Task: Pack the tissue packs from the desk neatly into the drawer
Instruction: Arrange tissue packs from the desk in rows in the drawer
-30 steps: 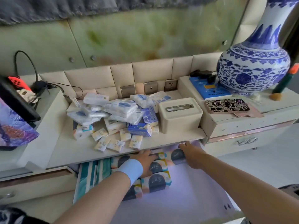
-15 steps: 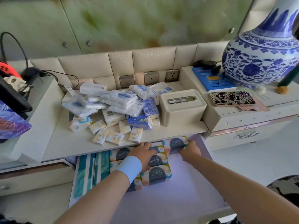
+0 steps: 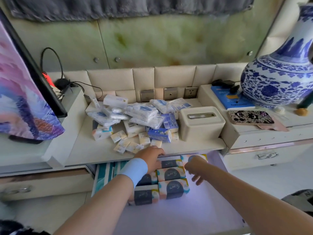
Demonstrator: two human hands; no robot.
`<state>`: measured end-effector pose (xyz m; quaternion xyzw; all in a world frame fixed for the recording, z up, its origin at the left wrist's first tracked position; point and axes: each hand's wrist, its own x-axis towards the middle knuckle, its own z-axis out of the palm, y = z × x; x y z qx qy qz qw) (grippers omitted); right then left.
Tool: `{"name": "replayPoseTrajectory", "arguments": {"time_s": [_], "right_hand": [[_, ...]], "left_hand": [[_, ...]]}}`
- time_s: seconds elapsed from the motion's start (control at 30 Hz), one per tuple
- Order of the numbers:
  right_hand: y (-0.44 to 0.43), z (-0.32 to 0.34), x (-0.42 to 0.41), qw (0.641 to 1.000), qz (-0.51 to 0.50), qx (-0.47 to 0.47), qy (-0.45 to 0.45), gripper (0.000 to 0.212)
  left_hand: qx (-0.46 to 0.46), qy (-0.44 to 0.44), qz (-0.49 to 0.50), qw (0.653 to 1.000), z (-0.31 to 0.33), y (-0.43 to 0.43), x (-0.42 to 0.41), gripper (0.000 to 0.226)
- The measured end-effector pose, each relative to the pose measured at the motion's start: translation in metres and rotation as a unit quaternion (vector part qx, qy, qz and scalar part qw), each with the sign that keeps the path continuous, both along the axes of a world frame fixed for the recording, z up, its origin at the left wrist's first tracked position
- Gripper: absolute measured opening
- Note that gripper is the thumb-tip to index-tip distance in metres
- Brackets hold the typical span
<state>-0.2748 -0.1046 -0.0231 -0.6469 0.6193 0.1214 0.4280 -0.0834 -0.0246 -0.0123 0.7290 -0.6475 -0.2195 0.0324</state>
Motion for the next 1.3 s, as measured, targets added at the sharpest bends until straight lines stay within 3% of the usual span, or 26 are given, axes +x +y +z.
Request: {"name": "replayPoseTrajectory", "arguments": {"time_s": [0.07, 0.17, 0.2, 0.27, 0.3, 0.33, 0.47, 0.57, 0.7, 0.87, 1.0, 1.1, 1.2, 1.3], "right_hand": [[0.005, 0.010, 0.022, 0.989, 0.125, -0.073, 0.034, 0.025], [0.013, 0.026, 0.057, 0.963, 0.156, -0.207, -0.071, 0.024], [0.015, 0.031, 0.068, 0.939, 0.182, -0.270, -0.107, 0.025], [0.012, 0.036, 0.089, 0.842, 0.254, -0.448, -0.159, 0.026], [0.008, 0.038, 0.099, 0.793, 0.284, -0.514, -0.162, 0.029], [0.002, 0.039, 0.109, 0.771, 0.305, -0.540, -0.144, 0.036], [-0.029, 0.046, 0.138, 0.814, 0.332, -0.477, 0.002, 0.081], [-0.055, 0.043, 0.155, 0.813, 0.355, -0.459, 0.051, 0.096], [-0.076, 0.039, 0.182, 0.812, 0.371, -0.451, 0.019, 0.096], [-0.101, 0.047, 0.191, 0.826, 0.329, -0.456, -0.038, 0.072], [-0.117, 0.058, 0.186, 0.790, 0.273, -0.544, -0.076, 0.058], [-0.120, 0.050, 0.178, 0.764, 0.291, -0.574, -0.048, 0.055], [-0.116, 0.041, 0.174, 0.781, 0.323, -0.533, 0.036, 0.059], [-0.106, 0.038, 0.172, 0.798, 0.324, -0.504, 0.061, 0.074]], "left_hand": [[-0.026, 0.019, 0.045, 0.998, 0.006, 0.003, 0.014, 0.035], [-0.064, 0.022, 0.104, 0.992, 0.016, 0.002, 0.042, 0.030], [-0.073, 0.019, 0.121, 0.990, 0.018, 0.001, 0.052, 0.030], [-0.083, 0.006, 0.146, 0.986, 0.021, -0.002, 0.073, 0.032], [-0.084, -0.005, 0.151, 0.985, 0.022, -0.004, 0.083, 0.034], [-0.084, -0.018, 0.152, 0.985, 0.024, -0.006, 0.092, 0.037], [-0.041, -0.082, 0.111, 0.990, 0.027, -0.019, 0.119, 0.055], [0.011, -0.087, 0.115, 0.989, 0.020, -0.032, 0.132, 0.069], [0.039, -0.093, 0.129, 0.986, 0.000, -0.049, 0.138, 0.075], [-0.032, -0.079, 0.167, 0.982, -0.012, -0.066, 0.141, 0.070], [-0.023, -0.079, 0.169, 0.982, -0.013, -0.078, 0.147, 0.083], [-0.021, -0.045, 0.176, 0.983, -0.012, -0.083, 0.153, 0.078], [-0.038, -0.029, 0.166, 0.985, -0.005, -0.083, 0.155, 0.060], [-0.077, 0.000, 0.175, 0.982, 0.000, -0.076, 0.156, 0.045]]}}
